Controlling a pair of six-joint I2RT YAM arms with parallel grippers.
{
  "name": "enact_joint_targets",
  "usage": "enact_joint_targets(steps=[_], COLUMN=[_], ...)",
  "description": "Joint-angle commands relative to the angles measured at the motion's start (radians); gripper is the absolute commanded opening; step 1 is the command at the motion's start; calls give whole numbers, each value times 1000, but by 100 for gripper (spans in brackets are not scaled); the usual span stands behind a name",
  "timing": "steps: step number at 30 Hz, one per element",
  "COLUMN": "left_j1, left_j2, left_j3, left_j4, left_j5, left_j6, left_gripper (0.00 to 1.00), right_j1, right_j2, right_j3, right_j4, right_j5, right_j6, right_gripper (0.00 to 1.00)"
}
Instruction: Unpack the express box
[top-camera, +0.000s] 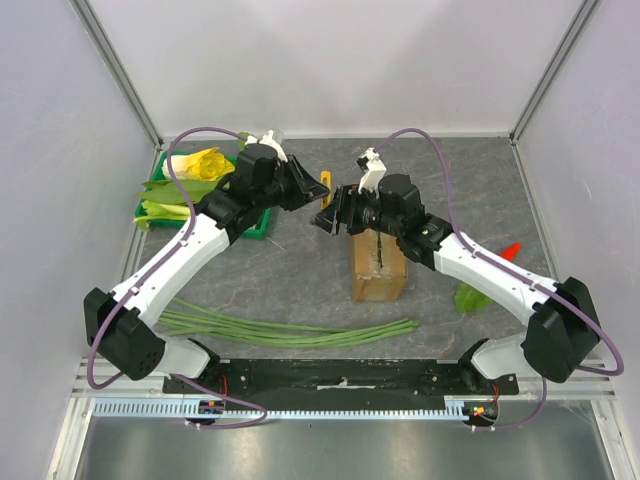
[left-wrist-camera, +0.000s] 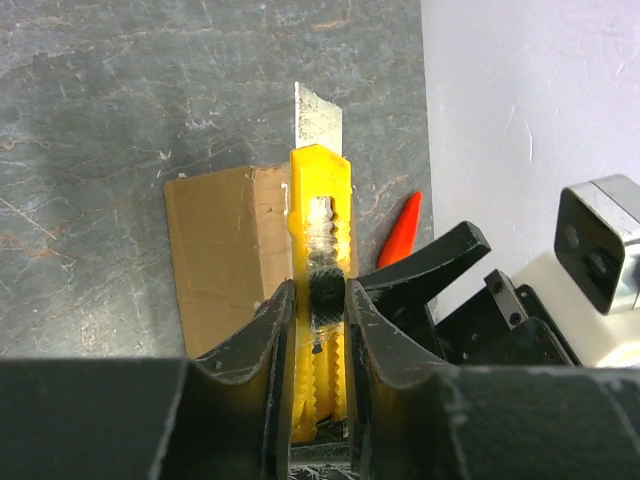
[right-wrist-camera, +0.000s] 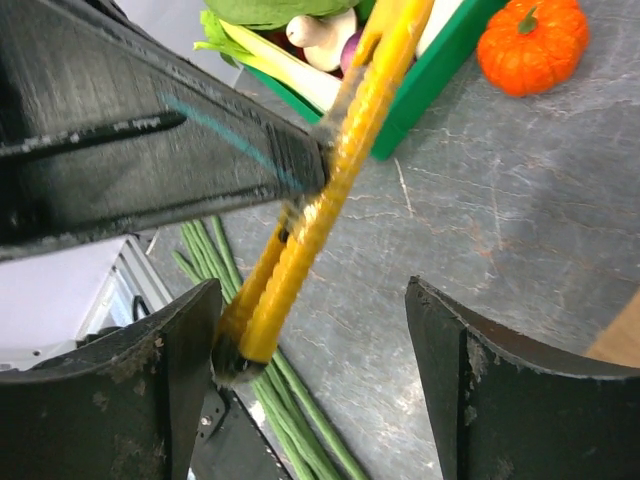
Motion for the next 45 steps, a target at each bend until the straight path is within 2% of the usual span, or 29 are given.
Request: enact_joint_targets(steps=[1,7,11,13,17,18,19,21,22,25,27,28,31,33,36,37,38,42,43,45], left_j1=[1,1,1,1,4,5,7,16,22,62,122,146,223,251,261,261,263,298,316,324], left_j2=[-40,-48,-48,-50,-57,-57,-59,-65,-77,-105,-114,-119,-122,-116,-112,-111,-106,-68,-51,-51], left_j3=[-24,-24,-18,-12,15,26,34,48,49,49,51,51,65,92,106,105,106,160,164,148], left_j4=[64,67,64,64,53,45,35,25,25,25,42,59,94,94,154,182,241,269,309,431], left_j5=[33,30,38,40,43,46,52,73,104,189,274,394,602,685,828,903,934,1015,1091,1142], left_j6=[-38,-12,0,13,46,66,79,117,129,177,200,206,253,312,323,309,295,142,99,12], left_gripper=[12,13,16,21,32,35,44,51,58,71,74,76,78,78,78,78,78,79,78,78], right_j1=[3,3,3,3,2,2,2,-1,-6,-19,-33,-49,-79,-104,-119,-119,-119,-119,-119,-118], right_j2=[22,36,47,45,38,29,23,3,-4,-34,-60,-68,-91,-99,-100,-100,-102,-114,-117,-120], right_j3=[40,37,37,35,43,46,45,51,52,71,83,87,104,121,150,156,158,141,138,135], right_j4=[158,198,203,200,177,171,167,148,137,103,88,82,65,60,33,25,23,40,43,49], right_j5=[-47,-53,-65,-62,-54,-56,-54,-68,-73,-96,-116,-136,-215,-281,-405,-430,-500,-600,-608,-645], right_j6=[77,133,169,175,178,178,175,164,157,129,120,114,106,95,80,77,74,60,63,63], right_gripper=[78,54,30,19,6,4,3,1,0,0,0,0,0,0,0,0,0,0,0,0])
